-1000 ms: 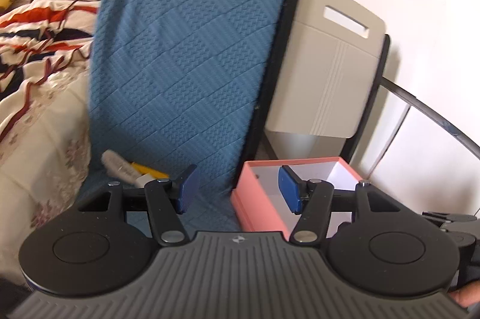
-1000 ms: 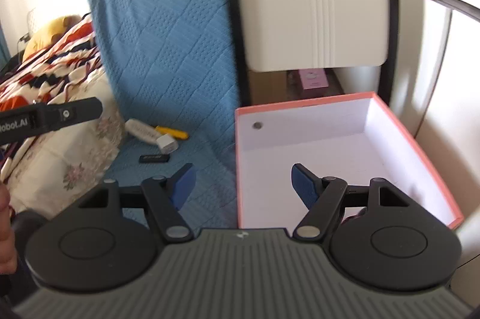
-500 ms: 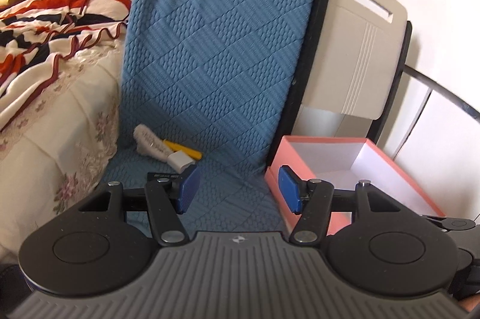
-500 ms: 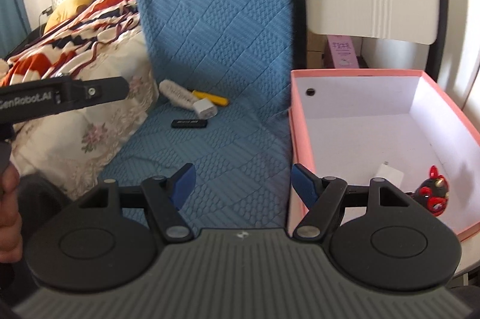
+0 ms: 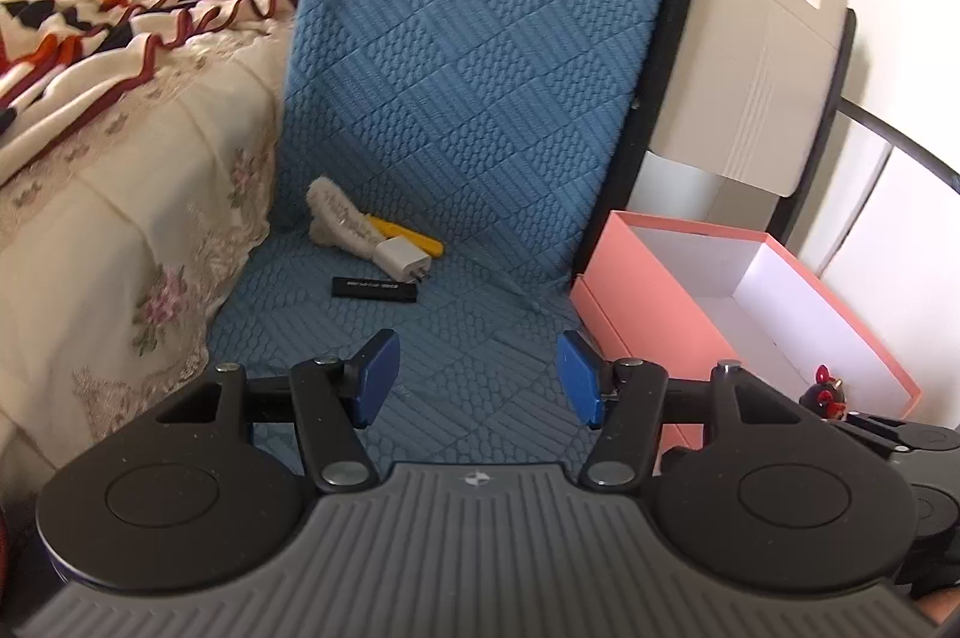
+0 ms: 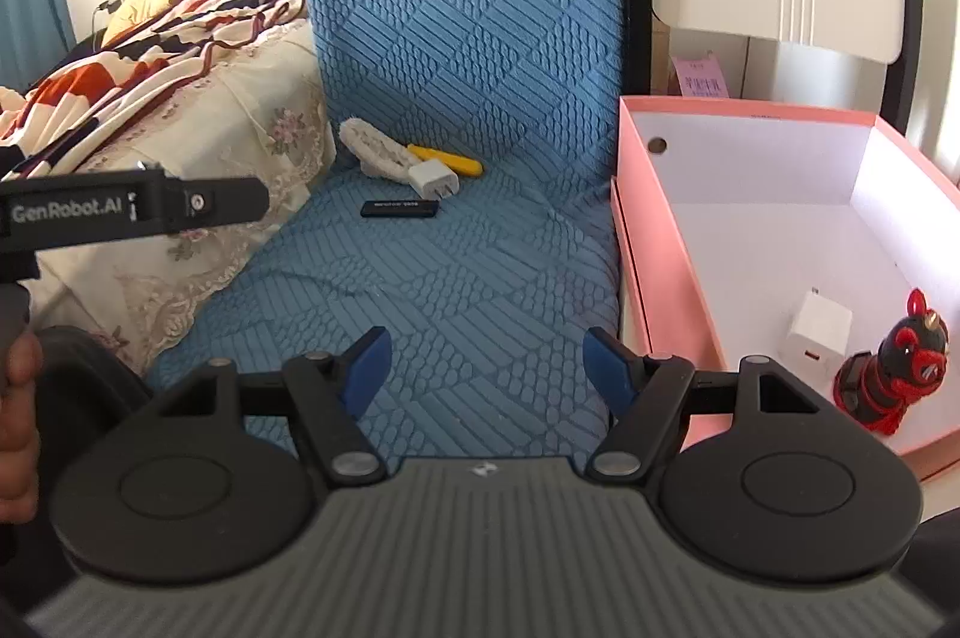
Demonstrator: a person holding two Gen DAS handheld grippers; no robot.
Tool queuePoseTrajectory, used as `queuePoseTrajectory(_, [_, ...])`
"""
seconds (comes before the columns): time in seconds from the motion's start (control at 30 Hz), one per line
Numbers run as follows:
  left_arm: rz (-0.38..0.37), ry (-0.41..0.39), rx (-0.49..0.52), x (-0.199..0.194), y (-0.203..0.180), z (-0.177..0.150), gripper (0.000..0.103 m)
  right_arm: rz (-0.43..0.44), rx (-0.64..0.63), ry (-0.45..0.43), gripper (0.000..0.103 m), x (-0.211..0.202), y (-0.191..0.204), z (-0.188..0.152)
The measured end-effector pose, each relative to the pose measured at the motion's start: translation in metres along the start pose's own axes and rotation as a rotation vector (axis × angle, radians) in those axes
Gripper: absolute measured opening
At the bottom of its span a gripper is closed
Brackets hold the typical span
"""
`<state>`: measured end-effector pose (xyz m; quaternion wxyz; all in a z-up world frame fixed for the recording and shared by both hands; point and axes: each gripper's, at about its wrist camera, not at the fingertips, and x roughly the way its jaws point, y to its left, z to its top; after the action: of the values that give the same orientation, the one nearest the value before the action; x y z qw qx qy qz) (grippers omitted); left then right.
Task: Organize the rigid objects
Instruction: 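Withdraw both tools from the box back toward the seat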
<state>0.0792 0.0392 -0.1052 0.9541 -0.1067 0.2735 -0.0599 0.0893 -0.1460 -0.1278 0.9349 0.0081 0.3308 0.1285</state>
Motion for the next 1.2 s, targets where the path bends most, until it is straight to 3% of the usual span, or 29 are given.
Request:
queuePoseTrajectory(0.23, [0.046,0.03,-0.009,0.026,0.011,-0.007,0.064,0.017,0.001,-0.01,0.073,0.014,0.005,-0.001])
queuePoseTrajectory(0.5, [0.009,0.061,-0.023,0.061,0.012,-0.002,0.064,0.072,-0.017,-0.03,0.073,0.041,0.011,0.008])
queuePoseTrajectory(0.8, [0.014,0.091,-0.062,0.088,0.026,0.011,0.064,0.1,0.062,0.011,0.073,0.078,-0.005,0.023])
queuePoseTrajectory(1.2, [0.044,0.126,-0.096,0.119,0.045,0.025,0.064,0.149,0.07,0.064,0.073,0.127,-0.001,0.04])
